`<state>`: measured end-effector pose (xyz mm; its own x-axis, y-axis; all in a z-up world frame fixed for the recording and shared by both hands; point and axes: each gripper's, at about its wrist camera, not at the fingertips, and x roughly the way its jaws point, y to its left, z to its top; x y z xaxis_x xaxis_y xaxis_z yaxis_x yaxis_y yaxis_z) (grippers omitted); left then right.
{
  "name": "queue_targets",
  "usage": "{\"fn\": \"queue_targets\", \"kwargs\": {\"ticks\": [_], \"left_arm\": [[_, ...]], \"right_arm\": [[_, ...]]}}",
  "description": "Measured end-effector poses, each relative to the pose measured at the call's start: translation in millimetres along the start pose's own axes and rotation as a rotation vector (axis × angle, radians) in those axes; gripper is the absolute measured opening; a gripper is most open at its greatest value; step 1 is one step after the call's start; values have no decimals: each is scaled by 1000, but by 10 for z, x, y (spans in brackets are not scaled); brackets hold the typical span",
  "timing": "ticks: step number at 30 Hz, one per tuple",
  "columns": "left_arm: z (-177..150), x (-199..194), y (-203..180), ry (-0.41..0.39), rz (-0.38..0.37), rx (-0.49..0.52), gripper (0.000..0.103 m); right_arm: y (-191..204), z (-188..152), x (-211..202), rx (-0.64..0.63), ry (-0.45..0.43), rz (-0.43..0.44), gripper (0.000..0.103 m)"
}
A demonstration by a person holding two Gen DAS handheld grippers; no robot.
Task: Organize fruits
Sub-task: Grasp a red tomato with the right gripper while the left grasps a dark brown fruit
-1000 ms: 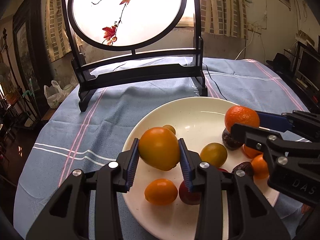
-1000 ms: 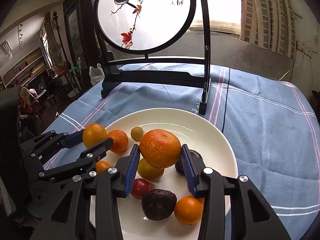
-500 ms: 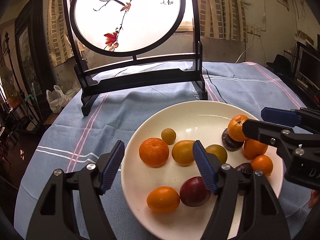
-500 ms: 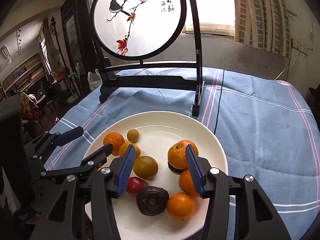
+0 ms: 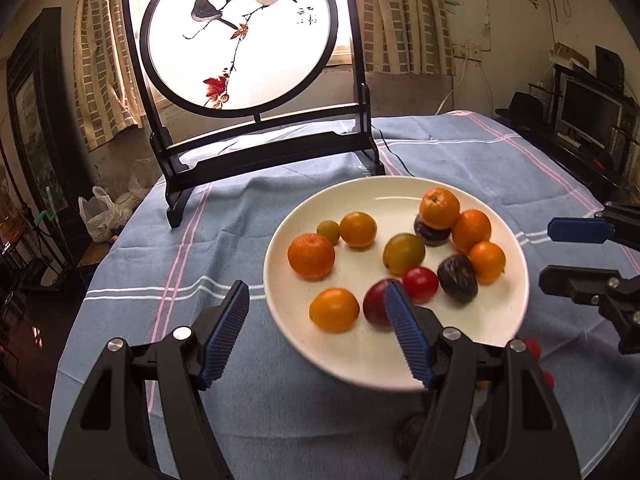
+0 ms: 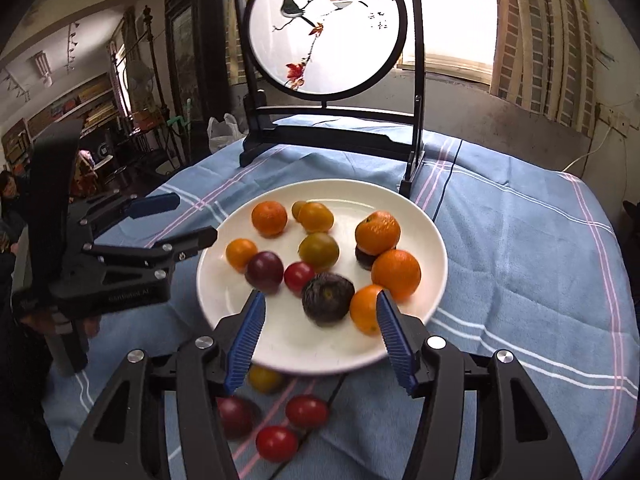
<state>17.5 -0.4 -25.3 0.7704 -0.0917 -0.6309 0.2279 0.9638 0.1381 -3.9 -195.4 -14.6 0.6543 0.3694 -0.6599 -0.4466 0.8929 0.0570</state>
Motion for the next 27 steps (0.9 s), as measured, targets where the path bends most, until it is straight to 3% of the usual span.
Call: {"fn": "queue_targets", "kwargs": {"ticks": [4,9,13,17,20,27], "left_arm": [[-337,-199,23,41,-64,56,70],[-703,-247,-29,122,-145,94,70],[-836,-191,-152,162,-179,118,70],[-847,-112,-281,188,-203,131,70],[-813,-49,-347,197,-216,135,70],[-746,80,-435,211,-231,142,70]], "right_arm": [[100,-393,-160,-74,65,-6,58],[175,-770,-75,-113,171,-14,58],[233,-816,70,-122,202,-8,55],[319,-781,161,-133,208,45,29],[388,-777,144,-163,210,29,29],[180,-792,2,-95,186,22,29]]}}
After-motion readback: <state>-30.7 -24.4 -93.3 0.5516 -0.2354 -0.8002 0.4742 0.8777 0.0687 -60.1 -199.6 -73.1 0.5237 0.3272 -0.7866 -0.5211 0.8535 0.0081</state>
